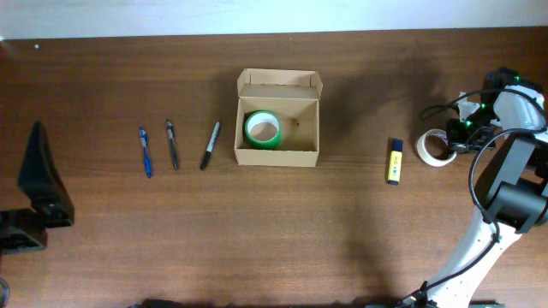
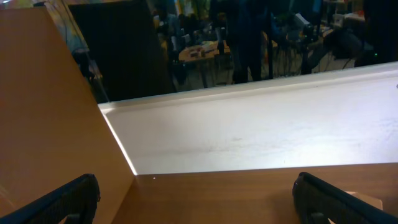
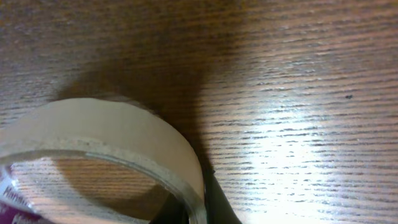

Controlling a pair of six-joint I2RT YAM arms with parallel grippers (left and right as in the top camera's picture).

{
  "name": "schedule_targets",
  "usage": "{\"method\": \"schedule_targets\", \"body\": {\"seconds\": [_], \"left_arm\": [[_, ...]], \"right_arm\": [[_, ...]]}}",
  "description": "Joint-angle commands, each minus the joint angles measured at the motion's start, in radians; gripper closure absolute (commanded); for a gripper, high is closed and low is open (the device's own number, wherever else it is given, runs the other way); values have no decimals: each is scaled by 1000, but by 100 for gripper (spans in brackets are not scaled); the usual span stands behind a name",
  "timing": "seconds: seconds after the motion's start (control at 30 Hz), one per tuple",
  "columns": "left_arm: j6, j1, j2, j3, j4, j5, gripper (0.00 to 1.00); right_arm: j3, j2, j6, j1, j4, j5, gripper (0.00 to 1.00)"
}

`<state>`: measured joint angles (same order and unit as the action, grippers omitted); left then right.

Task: Pack container
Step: 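Lower the right gripper and grasp the white tape roll's rim, then carry the white tape roll over the box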

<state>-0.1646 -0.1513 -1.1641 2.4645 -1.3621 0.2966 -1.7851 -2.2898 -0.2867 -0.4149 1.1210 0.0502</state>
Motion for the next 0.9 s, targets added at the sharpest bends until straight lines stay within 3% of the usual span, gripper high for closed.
{"method": "schedule_targets", "body": {"seconds": [0.0, 0.3, 0.53, 0.87], "left_arm": [[-9, -3, -8, -5, 4, 14, 1], [-9, -3, -8, -5, 4, 14, 1], [-10, -3, -8, -5, 16, 14, 1], [-9, -3, -8, -5, 15, 14, 1]], "right_arm": [[9, 11, 16, -6, -3, 3, 96], [2, 28, 60, 2, -8, 3, 96], [-113, 169, 69, 60, 29, 7, 96], [-346, 343, 113, 331, 165, 7, 96]]}}
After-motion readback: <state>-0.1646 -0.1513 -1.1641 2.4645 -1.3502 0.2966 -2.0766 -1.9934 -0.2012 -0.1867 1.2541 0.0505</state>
